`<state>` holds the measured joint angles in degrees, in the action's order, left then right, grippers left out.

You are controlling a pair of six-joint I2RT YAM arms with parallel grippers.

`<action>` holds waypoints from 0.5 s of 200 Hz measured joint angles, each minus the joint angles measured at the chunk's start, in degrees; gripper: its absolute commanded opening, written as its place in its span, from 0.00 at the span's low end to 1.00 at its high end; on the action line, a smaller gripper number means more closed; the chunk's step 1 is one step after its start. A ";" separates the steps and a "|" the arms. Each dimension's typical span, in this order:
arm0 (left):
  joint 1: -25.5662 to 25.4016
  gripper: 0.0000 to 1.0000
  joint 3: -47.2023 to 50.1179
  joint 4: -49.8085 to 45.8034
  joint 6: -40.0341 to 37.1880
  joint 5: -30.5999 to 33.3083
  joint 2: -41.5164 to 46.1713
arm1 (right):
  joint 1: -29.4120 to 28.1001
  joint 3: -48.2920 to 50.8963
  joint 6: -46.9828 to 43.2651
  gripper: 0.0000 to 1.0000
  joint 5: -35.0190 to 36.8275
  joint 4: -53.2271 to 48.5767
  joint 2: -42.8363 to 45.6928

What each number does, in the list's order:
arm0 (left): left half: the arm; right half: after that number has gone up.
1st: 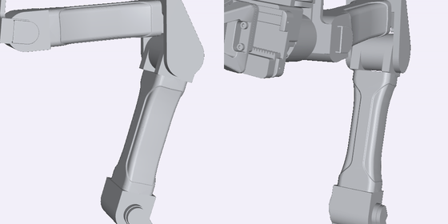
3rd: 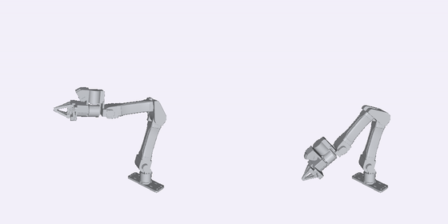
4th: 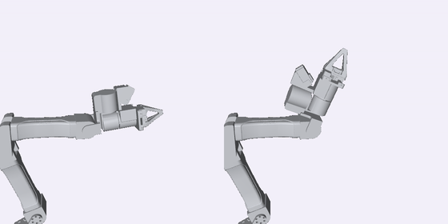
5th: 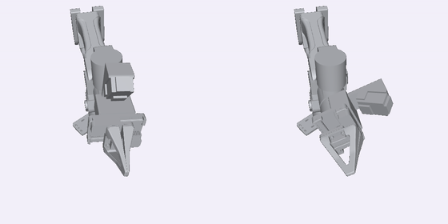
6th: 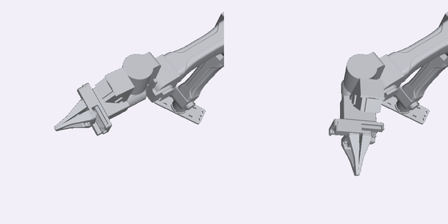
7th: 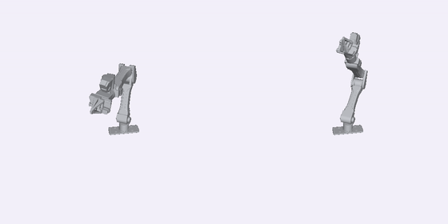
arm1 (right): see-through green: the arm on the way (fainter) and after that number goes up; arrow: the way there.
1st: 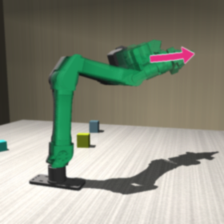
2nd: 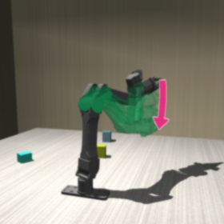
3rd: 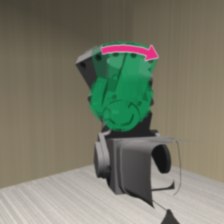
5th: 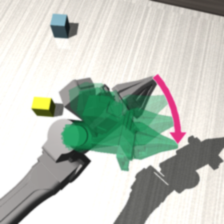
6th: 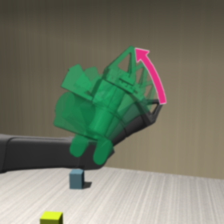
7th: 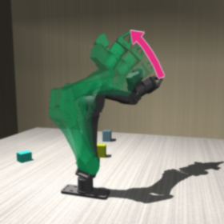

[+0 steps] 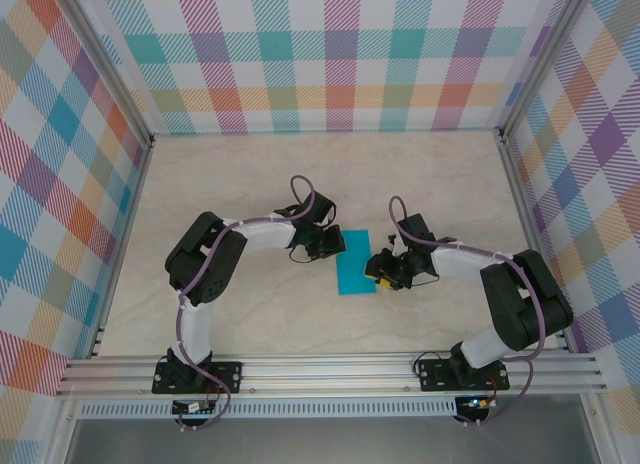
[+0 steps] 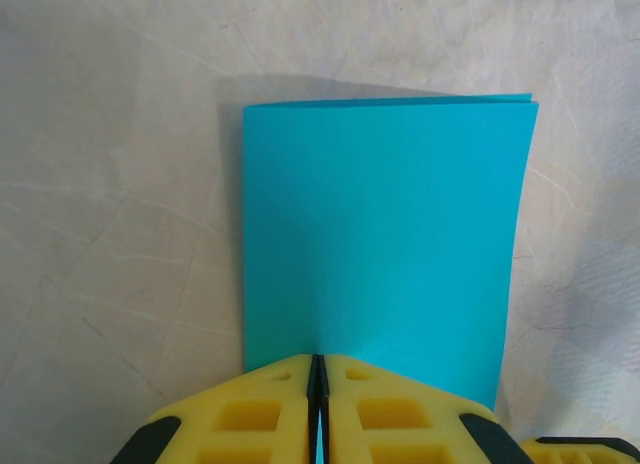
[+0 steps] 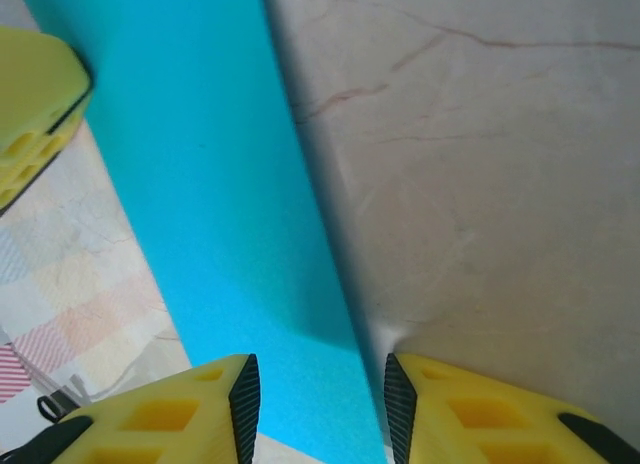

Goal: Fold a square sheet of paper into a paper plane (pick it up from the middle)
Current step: Third fold the triangle at the center of the table.

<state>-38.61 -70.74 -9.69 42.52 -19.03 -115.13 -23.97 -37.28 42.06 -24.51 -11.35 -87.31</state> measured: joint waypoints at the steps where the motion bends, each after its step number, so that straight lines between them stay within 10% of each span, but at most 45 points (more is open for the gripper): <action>1: 0.02 0.11 0.00 0.00 0.00 -0.02 0.00 | -0.02 0.00 -0.02 0.39 -0.07 0.07 0.00; 100: 0.00 0.11 0.02 0.22 -0.20 -0.24 0.00 | 1.99 -0.28 -1.40 0.42 -2.51 2.49 -0.15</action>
<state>-38.61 -70.72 -9.47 42.33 -19.27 -115.13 -21.98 -37.56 40.66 -27.03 -8.86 -87.46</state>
